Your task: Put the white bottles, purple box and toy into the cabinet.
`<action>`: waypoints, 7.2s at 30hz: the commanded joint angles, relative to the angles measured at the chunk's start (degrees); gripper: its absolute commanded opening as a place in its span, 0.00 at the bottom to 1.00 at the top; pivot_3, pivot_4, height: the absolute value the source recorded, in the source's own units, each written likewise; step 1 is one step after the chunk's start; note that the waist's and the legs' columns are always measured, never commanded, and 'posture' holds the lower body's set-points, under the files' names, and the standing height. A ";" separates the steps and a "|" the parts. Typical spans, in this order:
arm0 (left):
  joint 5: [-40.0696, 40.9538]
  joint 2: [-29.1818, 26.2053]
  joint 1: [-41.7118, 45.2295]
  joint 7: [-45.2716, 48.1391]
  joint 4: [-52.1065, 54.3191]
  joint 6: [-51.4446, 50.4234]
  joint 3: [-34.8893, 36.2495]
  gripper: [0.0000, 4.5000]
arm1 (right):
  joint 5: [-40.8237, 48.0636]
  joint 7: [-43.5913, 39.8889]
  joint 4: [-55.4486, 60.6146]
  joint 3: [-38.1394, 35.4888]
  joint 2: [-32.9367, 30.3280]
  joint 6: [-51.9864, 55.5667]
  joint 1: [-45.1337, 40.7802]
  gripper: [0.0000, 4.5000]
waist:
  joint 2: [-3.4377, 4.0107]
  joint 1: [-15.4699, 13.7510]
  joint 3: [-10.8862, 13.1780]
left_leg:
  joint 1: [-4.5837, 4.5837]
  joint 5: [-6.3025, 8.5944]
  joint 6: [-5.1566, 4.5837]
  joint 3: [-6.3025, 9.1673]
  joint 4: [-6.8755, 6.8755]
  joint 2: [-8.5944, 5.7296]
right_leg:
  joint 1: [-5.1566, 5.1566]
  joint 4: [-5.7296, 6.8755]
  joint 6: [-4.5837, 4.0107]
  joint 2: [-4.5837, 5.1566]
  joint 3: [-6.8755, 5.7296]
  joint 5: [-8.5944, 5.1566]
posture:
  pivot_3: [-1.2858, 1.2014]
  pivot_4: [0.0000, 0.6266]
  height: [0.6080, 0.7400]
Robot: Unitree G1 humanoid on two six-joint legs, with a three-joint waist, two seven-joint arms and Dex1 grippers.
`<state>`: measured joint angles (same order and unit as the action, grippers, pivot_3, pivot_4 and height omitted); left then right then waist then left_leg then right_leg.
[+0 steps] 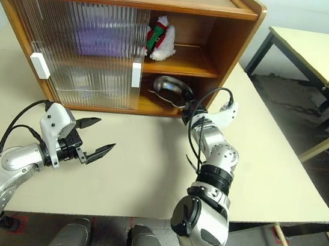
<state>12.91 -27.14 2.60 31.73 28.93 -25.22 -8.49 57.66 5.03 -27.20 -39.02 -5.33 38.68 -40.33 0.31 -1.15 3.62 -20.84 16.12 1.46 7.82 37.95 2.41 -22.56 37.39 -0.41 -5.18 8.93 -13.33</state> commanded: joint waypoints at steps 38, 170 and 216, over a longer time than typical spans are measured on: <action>0.84 -1.66 -1.77 3.58 -0.51 2.19 1.73 1.00 | -1.03 -9.54 36.97 21.85 -3.44 10.84 25.55 0.01 | -0.01 0.45 0.00 | 0.02 0.00 0.00 -0.30 0.02 -0.02 | 0.06 -0.05 0.28 -0.07 -0.05 -0.17 | 0.53 0.13 1.00; 13.72 1.25 -4.94 9.04 -3.30 20.18 12.71 1.00 | -34.56 -14.04 25.61 32.77 4.49 -16.50 6.45 0.01 | -0.41 1.56 -0.70 | -0.01 -0.37 -0.57 -0.23 0.13 0.08 | -0.04 -0.06 -0.48 -0.05 -0.20 0.31 | 0.51 0.05 1.00; 13.53 1.80 -6.40 9.55 -3.79 20.89 12.23 1.00 | -38.52 -12.16 22.33 27.47 -5.27 -21.41 7.00 0.01 | -0.40 2.14 -1.17 | -0.12 -0.42 -0.67 0.39 -0.14 -0.02 | -0.08 -0.21 -0.33 -0.02 -0.17 0.18 | 0.51 0.08 1.00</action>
<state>26.69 -25.48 -3.69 40.99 25.71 -4.89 4.27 19.98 -7.41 -3.97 -10.65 -10.08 18.11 -33.49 -0.09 0.98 2.45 -20.96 15.70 0.79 8.21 37.79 2.39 -22.65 37.19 -0.73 -5.21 8.76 -13.15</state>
